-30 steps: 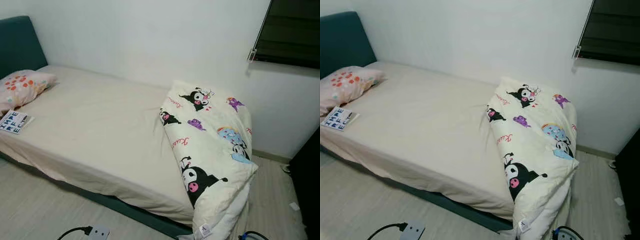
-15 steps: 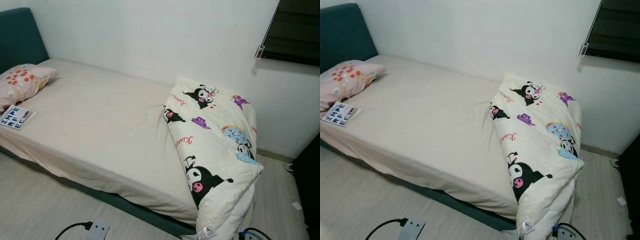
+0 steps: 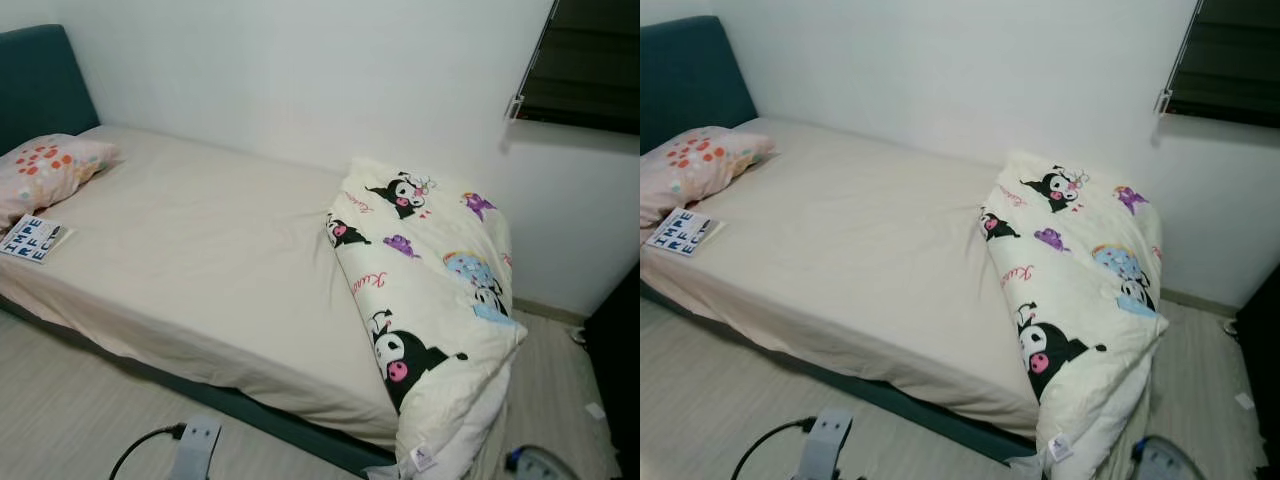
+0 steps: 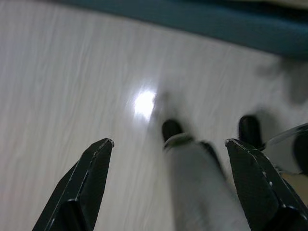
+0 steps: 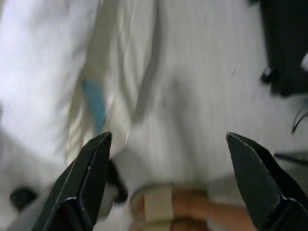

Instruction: Clean up the room

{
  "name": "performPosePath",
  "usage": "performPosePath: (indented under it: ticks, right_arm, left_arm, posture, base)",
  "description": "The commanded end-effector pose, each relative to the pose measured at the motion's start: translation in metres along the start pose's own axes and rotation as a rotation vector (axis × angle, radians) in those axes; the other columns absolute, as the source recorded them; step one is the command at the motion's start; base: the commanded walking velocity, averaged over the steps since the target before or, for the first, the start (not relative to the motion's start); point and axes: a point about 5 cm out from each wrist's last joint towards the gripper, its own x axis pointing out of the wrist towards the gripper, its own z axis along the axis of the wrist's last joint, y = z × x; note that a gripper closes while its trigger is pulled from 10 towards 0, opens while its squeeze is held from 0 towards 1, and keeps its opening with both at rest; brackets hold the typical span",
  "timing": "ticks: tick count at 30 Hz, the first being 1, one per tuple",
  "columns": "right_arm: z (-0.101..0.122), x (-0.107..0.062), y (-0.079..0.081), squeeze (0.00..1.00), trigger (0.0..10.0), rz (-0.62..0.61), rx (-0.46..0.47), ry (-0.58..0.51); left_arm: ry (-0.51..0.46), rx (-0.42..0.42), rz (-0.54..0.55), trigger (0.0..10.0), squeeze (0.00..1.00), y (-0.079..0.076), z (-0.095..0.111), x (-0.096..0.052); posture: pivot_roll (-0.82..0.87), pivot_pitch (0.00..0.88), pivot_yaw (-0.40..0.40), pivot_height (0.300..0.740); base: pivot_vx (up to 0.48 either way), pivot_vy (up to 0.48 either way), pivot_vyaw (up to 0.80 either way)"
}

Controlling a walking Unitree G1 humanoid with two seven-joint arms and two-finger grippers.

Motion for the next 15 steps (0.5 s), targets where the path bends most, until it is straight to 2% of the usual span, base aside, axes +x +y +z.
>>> performPosePath:
  ticks: [1,3,4,6,9,10,11,13,15]
  right_arm:
    - [0.026,0.002,-0.004,0.00,10.0,-0.038,0.029,-0.091]
    - [0.063,0.002,-0.010,0.00,10.0,-0.072,0.082,-0.200]
    - [0.063,0.002,-0.010,0.00,10.0,-0.072,0.082,-0.200]
    - [0.098,-0.001,-0.012,0.00,10.0,-0.036,0.205,-0.305]
    - [0.111,-0.002,-0.012,0.00,10.0,-0.016,0.250,-0.345]
    - [0.132,-0.006,-0.013,0.00,10.0,0.031,0.332,-0.414]
    - [0.132,-0.006,-0.013,0.00,10.0,0.031,0.332,-0.414]
    - [0.173,-0.018,-0.017,0.00,10.0,0.138,0.503,-0.557]
    - [0.196,-0.026,-0.019,0.00,10.0,0.219,0.598,-0.643]
  left_arm:
    - [-0.002,-0.011,-0.007,10.0,0.00,-0.001,-0.001,0.000]
    - [-0.013,-0.006,-0.008,10.0,0.00,0.000,0.002,0.000]
    - [-0.013,-0.006,-0.008,10.0,0.00,0.000,0.002,0.000]
    - [-0.036,-0.024,-0.007,10.0,0.00,0.001,0.006,0.000]
    - [-0.047,-0.032,-0.006,10.0,0.00,0.002,0.008,0.000]
    - [-0.070,-0.039,0.003,10.0,0.00,0.004,0.011,0.000]
    - [-0.070,-0.039,0.003,10.0,0.00,0.004,0.011,0.000]
    - [-0.110,-0.061,0.037,10.0,0.00,0.011,0.017,0.000]
    - [-0.124,-0.065,0.069,10.0,0.00,0.017,0.019,-0.001]
  posture:
    - [-0.01,0.000,-0.006,0.646]
    - [-0.01,0.000,-0.002,0.636]
    - [-0.01,0.000,-0.002,0.636]
    - [-0.01,0.000,-0.002,0.626]
    - [-0.01,0.000,-0.002,0.621]
    - [-0.01,0.000,0.001,0.616]
    - [-0.01,0.000,0.001,0.616]
    - [0.00,0.000,0.002,0.606]
    - [0.00,0.000,0.004,0.596]
  base:
    - [0.000,0.000,0.00]
    - [0.000,0.000,0.00]
    - [0.000,0.000,0.00]
    - [0.000,0.000,0.00]
    - [0.000,0.000,0.00]
    - [0.000,0.000,0.00]
    - [0.000,0.000,0.00]
    - [0.000,0.000,0.00]
    - [0.000,0.000,0.00]
